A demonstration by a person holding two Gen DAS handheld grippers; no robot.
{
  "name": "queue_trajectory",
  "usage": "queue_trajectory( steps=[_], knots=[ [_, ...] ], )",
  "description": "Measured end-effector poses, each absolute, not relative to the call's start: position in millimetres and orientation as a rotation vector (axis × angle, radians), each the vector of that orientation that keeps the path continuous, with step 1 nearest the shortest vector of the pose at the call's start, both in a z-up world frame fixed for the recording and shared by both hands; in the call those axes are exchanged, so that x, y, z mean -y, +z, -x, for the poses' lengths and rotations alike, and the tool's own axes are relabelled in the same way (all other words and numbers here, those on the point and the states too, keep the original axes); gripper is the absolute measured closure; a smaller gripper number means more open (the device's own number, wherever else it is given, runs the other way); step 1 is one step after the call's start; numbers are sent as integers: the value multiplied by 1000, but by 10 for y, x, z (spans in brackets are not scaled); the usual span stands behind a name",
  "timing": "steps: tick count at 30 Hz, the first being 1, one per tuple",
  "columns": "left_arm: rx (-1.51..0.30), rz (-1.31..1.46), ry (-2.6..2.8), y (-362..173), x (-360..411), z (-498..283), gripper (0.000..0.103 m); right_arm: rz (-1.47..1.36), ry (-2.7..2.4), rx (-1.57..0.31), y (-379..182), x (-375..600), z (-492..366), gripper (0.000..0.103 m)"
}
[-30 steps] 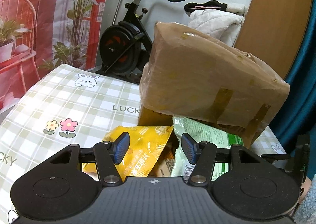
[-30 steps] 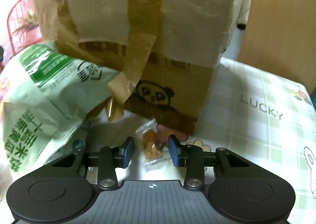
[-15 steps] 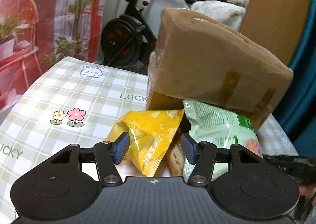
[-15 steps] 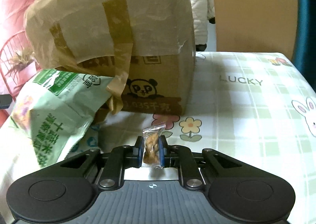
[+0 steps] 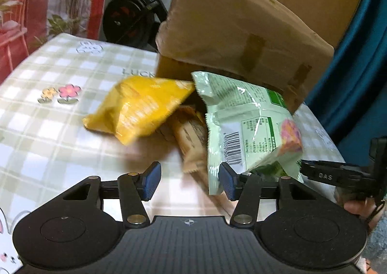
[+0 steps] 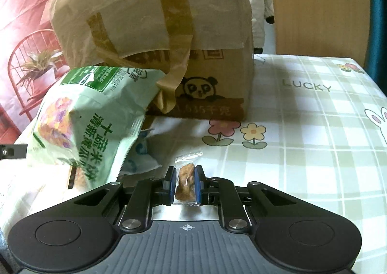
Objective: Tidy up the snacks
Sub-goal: 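Grasp the yellow chip bag with the left tool while the right tool holds the cookie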
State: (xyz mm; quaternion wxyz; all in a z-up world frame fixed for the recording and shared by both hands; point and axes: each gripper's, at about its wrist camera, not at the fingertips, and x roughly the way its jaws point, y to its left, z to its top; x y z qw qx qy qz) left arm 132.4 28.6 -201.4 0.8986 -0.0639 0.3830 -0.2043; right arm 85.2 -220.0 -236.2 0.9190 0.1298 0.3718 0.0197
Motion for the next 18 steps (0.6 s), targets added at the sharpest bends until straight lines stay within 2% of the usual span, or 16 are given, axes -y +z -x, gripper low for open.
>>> queue_trajectory(
  steps=[13,18],
  knots=[
    [-701,99,-473,-1784,-5,-1541,48,-257,40,-682,-2095,2215,-798,89],
    [-754,155,-519,-1886,115,-1700,47,-243,74,-677,-2038,2131,-880,89]
  ],
)
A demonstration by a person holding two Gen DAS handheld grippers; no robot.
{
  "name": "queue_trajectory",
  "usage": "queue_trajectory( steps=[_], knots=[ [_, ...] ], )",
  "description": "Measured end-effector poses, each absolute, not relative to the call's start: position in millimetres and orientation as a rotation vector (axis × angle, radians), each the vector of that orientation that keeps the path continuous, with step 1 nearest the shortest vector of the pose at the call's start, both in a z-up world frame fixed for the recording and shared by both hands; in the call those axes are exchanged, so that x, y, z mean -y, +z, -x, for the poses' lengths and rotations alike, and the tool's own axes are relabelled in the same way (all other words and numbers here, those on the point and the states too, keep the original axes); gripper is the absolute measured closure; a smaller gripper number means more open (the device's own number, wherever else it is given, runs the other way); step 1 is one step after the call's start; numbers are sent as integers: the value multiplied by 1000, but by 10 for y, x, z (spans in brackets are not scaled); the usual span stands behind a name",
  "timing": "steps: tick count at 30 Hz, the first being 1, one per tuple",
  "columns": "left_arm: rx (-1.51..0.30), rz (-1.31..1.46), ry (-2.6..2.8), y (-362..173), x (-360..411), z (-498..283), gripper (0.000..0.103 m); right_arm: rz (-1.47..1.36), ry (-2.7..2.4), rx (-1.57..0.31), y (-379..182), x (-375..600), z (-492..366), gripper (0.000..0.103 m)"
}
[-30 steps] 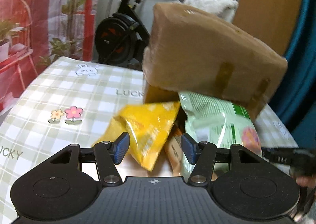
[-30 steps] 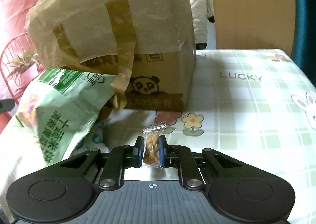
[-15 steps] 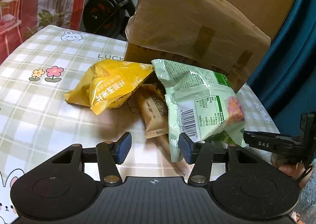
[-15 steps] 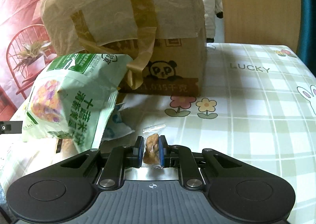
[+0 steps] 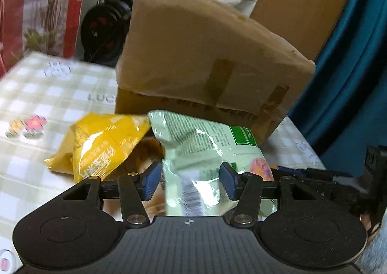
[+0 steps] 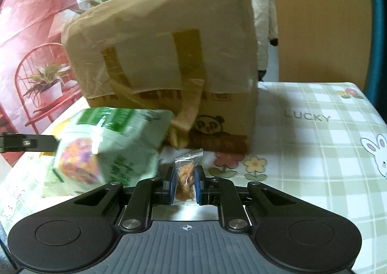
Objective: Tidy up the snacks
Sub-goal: 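Grasp the yellow chip bag with the left tool while the right tool holds the cookie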
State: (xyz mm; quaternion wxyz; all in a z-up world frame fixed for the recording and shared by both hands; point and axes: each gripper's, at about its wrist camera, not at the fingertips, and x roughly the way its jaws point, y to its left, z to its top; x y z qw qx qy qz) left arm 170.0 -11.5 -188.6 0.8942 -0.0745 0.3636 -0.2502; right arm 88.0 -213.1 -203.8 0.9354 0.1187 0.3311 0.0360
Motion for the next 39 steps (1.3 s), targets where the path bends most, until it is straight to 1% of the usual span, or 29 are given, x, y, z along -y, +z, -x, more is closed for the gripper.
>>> queue_trajectory(
  steps=[4,7,10,14,19,21,25,27,28,29,32,39],
  knots=[
    [-794,224,-540,-1991,133,-1731,46,-217,98,-678,-2025,2037,-853,89],
    [-787,190,-569,-1990,222,-1679,46,-215,85,-678,-1996,2043,-795,89],
    [-802,194,-654,-2014,341,-1615,51,-223,69,-674,-1966,2121,-697,89],
    [-810,124,-697,-2114,625,-1510,51,-208,25,-673,-1920,2216,-556,89],
    [-831,147,-714,-2256,729,-1517,51,-195,1,-641,-1800,2320,-453,89],
    [-795,158,-707,-2177,638,-1480,51,-182,3,-616,-1710,2319,-447,89],
    [-649,129,-668,-1884,386,-1406,49,-176,24,-574,-1557,2290,-505,89],
    [-586,96,-599,-1780,225,-1431,47,-176,39,-560,-1493,2260,-571,89],
    [-570,79,-561,-1763,165,-1456,43,-179,48,-556,-1476,2240,-603,89],
    [-561,51,-501,-1768,91,-1501,36,-181,55,-554,-1463,2213,-631,89],
    [-564,-21,-380,-1836,-93,-1618,22,-175,75,-559,-1456,2120,-695,89],
    [-607,-250,-372,-2118,-45,-1748,19,-169,102,-583,-1495,1988,-778,89]
  ],
)
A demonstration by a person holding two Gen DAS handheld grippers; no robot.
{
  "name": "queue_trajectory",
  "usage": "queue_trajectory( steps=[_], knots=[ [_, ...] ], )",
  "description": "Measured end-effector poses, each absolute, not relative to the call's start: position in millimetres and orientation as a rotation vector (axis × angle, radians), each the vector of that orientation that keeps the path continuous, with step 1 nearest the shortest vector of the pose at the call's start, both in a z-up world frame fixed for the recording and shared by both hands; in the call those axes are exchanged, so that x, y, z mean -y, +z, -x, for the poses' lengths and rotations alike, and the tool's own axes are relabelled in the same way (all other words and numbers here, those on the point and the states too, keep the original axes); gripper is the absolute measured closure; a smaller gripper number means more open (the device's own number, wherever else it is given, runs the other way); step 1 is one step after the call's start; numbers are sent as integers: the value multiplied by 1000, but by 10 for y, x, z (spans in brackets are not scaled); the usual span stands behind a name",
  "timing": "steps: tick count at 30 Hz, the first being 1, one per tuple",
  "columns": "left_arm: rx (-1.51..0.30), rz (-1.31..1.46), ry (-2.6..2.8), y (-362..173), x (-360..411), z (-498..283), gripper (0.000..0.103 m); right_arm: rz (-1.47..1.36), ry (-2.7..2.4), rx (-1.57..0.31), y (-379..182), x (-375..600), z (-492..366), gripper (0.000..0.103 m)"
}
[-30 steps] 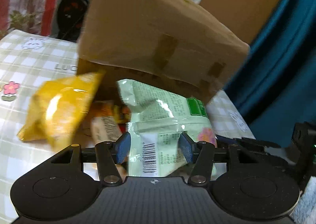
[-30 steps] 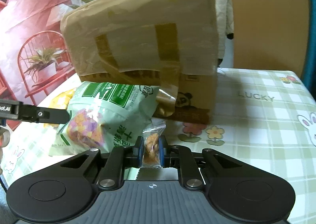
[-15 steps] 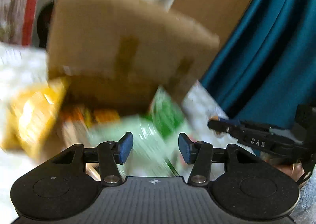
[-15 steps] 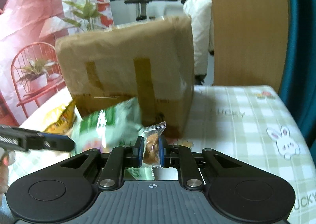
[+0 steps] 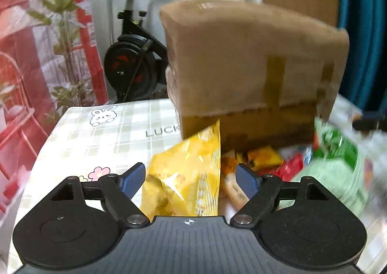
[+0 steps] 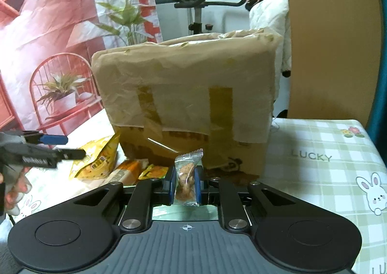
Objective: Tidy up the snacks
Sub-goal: 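Grasp the yellow chip bag with the left tool while the right tool holds the cookie, then carry the yellow bag and cookie over the box and open both tools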
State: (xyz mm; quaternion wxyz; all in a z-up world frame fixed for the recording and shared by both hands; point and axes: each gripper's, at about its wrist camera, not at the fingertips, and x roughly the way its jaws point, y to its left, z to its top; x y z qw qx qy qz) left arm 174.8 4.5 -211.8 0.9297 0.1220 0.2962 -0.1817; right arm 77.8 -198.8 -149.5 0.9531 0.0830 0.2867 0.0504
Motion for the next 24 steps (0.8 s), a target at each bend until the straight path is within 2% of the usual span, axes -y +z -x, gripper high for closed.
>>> queue_trajectory(
  steps=[7,13,17,18,24],
  knots=[
    [-601,-346,-279,-2165,-77,-1875,16,-164,96,-591,-1499,1984,-827,89],
    [-672,-385,-251,-2304,-5,-2072,17,-172,91,-599,-1532,2007,-818,89],
    [-672,-348,-228,-2291,-113,-2076,24,-177,88,-600,-1543,2042,-804,89],
    [-669,-316,-230,-2267,-143,-2033,30,-177,88,-598,-1542,2049,-797,89],
    [-599,-186,-247,-1964,-427,-1752,31,-160,99,-569,-1455,2037,-775,89]
  ],
)
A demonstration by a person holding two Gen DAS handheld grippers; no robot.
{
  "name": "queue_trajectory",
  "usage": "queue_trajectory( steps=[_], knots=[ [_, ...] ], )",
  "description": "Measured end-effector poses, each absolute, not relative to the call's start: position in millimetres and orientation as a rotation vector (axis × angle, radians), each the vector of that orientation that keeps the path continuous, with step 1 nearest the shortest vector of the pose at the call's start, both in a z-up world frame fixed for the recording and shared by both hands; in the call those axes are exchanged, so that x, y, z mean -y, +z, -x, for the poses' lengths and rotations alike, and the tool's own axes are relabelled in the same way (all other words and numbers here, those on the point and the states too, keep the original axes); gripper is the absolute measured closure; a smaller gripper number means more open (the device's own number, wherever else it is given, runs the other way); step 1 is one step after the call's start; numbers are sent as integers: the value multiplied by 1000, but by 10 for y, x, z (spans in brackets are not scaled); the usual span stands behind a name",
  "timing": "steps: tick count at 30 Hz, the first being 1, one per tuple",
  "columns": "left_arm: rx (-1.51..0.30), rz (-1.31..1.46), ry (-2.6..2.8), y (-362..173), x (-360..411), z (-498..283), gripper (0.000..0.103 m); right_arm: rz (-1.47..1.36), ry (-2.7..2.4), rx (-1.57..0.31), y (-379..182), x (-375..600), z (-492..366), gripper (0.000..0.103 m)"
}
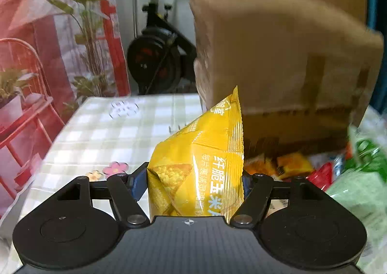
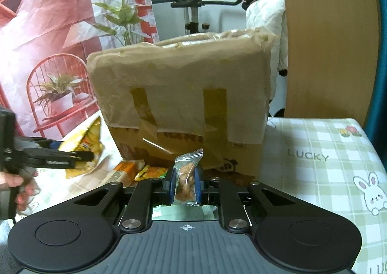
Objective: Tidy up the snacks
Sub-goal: 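Carry the yellow bag and cookie over the box and open both tools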
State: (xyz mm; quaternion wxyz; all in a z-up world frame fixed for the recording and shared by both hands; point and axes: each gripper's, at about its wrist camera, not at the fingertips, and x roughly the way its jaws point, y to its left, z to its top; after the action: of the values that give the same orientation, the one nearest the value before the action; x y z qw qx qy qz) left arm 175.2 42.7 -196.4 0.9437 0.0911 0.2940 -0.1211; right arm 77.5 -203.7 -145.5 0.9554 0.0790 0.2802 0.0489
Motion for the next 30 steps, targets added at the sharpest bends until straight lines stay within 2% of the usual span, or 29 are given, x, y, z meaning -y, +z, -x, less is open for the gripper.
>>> queue_trajectory(
  steps=[12,20,26,30],
  knots=[
    [-344,-72,-324,-739,-562,-1318,31,-165,161,-399,-779,2107,-851,89],
    [-189,-57,-449,-82,82,-1840,30,-105,130,-290,-273,2331,-1255,89],
    [-303,109,-535,-50,440,-2633,30,-125,87,-302,-271,2550,-1631,89],
    [-364,115,-520,-203,636,-2990,30,-127,53,-330,-407,2594,-1859,89]
  ],
)
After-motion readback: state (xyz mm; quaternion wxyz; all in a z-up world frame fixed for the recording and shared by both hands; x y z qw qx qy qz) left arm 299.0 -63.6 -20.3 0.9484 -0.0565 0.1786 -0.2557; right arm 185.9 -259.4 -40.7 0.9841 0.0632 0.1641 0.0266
